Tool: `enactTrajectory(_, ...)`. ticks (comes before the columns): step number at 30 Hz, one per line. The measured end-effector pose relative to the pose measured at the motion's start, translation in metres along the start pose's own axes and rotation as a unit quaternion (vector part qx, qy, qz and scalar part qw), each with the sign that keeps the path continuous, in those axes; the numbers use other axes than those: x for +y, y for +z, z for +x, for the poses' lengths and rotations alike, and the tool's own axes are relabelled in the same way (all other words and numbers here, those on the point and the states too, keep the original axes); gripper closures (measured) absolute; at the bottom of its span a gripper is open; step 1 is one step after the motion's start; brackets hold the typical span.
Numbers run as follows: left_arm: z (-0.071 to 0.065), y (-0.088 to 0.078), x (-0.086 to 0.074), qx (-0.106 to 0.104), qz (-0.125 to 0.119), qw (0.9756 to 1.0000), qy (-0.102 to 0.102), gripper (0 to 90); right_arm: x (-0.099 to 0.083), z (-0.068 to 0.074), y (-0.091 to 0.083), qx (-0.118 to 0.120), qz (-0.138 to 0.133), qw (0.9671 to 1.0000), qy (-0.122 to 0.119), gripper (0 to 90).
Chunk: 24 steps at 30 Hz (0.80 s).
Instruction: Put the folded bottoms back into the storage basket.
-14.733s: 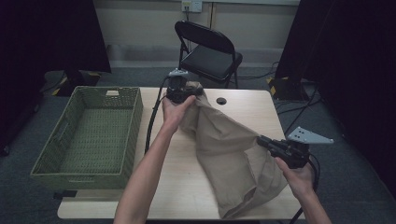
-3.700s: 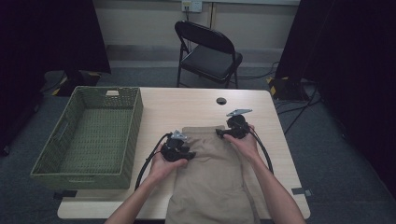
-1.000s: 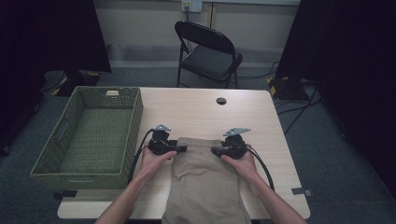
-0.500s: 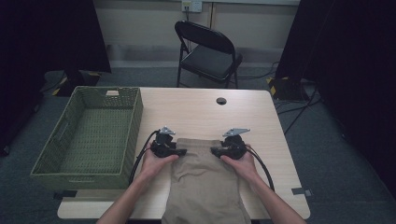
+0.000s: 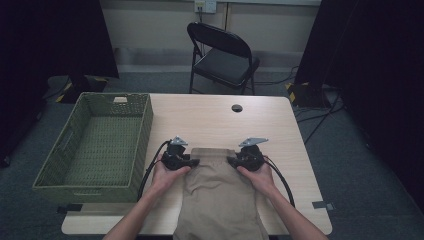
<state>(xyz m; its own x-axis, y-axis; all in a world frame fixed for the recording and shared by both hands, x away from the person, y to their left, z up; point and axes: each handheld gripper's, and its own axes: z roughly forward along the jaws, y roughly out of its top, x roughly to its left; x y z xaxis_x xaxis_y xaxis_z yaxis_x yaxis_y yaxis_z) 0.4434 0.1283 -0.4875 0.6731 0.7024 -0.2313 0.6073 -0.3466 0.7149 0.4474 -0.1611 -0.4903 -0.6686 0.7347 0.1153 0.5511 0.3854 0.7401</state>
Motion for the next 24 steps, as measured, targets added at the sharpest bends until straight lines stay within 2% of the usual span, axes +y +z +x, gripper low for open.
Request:
enactTrajectory(3, -0.002, -0.003, 0.003, -0.004, -0.003, 1.0000, 0.005, 64.1, 0.001, -0.002, -0.003, 0.006, -0.007, 0.9999, 0.006, 69.9)
enactTrajectory(5, -0.002, -0.004, 0.005, -0.005, -0.013, 0.9999, 0.003, 64.9, 0.003, -0.002, -0.005, 0.006, -0.012, 0.9999, 0.005, 70.8)
enactTrajectory(9, -0.002, -0.007, 0.006, -0.007, -0.024, 0.9997, 0.000, 65.2, 0.006, -0.003, -0.010, 0.009, -0.025, 0.9996, 0.012, 71.3)
enactTrajectory(10, -0.002, -0.009, 0.007, -0.007, -0.031, 0.9995, -0.003, 65.2, 0.009, -0.002, -0.014, 0.010, -0.036, 0.9992, 0.014, 71.4)
enactTrajectory(17, -0.005, -0.014, 0.010, -0.007, -0.050, 0.9987, -0.003, 65.1, 0.015, -0.003, -0.023, 0.011, -0.055, 0.9982, 0.018, 71.4)
enactTrajectory(20, -0.005, -0.019, 0.014, -0.013, -0.052, 0.9986, 0.004, 65.1, 0.017, -0.003, -0.026, 0.013, -0.061, 0.9979, 0.020, 71.4)
enactTrajectory(24, -0.008, -0.029, 0.022, -0.013, -0.073, 0.9972, 0.009, 65.1, 0.026, -0.002, -0.036, 0.014, -0.079, 0.9965, 0.020, 71.4)
